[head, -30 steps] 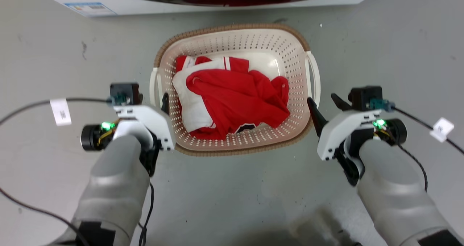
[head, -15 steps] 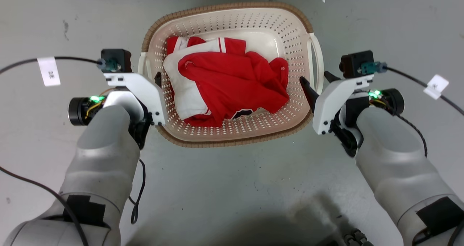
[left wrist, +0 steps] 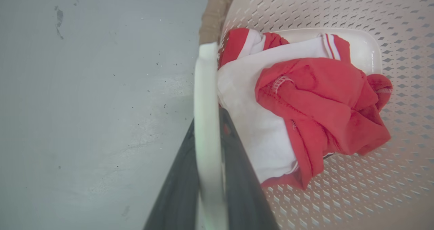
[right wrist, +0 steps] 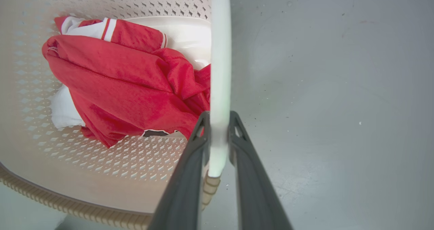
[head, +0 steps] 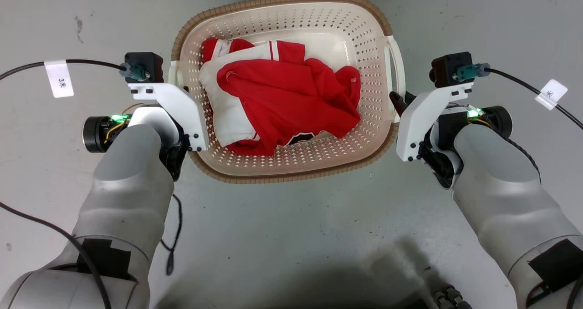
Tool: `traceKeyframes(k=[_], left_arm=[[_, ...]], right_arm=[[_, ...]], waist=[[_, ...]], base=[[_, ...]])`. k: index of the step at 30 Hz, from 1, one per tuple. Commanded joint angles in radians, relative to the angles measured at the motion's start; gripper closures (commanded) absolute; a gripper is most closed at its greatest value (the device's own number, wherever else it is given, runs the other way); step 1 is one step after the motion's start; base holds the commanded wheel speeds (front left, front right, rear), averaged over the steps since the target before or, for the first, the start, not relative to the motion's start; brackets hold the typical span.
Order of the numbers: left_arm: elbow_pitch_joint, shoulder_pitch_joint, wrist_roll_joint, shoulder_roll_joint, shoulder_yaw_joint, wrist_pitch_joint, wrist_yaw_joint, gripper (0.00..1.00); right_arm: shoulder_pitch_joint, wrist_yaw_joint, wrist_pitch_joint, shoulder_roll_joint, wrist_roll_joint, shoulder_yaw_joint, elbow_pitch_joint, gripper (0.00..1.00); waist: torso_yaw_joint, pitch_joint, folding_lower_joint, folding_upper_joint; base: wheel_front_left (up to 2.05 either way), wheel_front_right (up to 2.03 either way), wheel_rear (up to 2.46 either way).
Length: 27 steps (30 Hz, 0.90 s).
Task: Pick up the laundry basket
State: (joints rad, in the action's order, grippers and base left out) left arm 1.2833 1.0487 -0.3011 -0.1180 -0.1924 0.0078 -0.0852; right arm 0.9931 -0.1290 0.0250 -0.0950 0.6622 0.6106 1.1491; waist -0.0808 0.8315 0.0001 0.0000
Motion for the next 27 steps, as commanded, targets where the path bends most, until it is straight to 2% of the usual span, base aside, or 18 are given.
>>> traceKeyframes(k=[1, 12, 27], left_arm=[[0.0, -0.001, -0.002, 0.008, -0.003, 0.004, -0.005, 1.0], [0.003, -0.02, -0.028, 0.034, -0.017, 0.052, -0.024, 1.0], [0.004, -0.102, -0.069, 0.068, -0.047, 0.227, -0.038, 1.0]], right_arm=[[0.003, -0.003, 0.002, 0.007, 0.009, 0.014, -0.012, 1.0], [-0.031, -0.004, 0.041, -0.012, 0.119, 0.111, -0.026, 1.0], [-0.098, -0.007, 0.205, -0.048, 0.268, 0.188, -0.005, 1.0]], waist=[[0.0, -0.001, -0.0001, 0.0], [0.006, -0.073, -0.0001, 0.0], [0.035, -0.353, -0.0001, 0.0]], base=[[0.0, 0.0, 0.0], [0.0, 0.0, 0.0], [0.0, 0.0, 0.0]])
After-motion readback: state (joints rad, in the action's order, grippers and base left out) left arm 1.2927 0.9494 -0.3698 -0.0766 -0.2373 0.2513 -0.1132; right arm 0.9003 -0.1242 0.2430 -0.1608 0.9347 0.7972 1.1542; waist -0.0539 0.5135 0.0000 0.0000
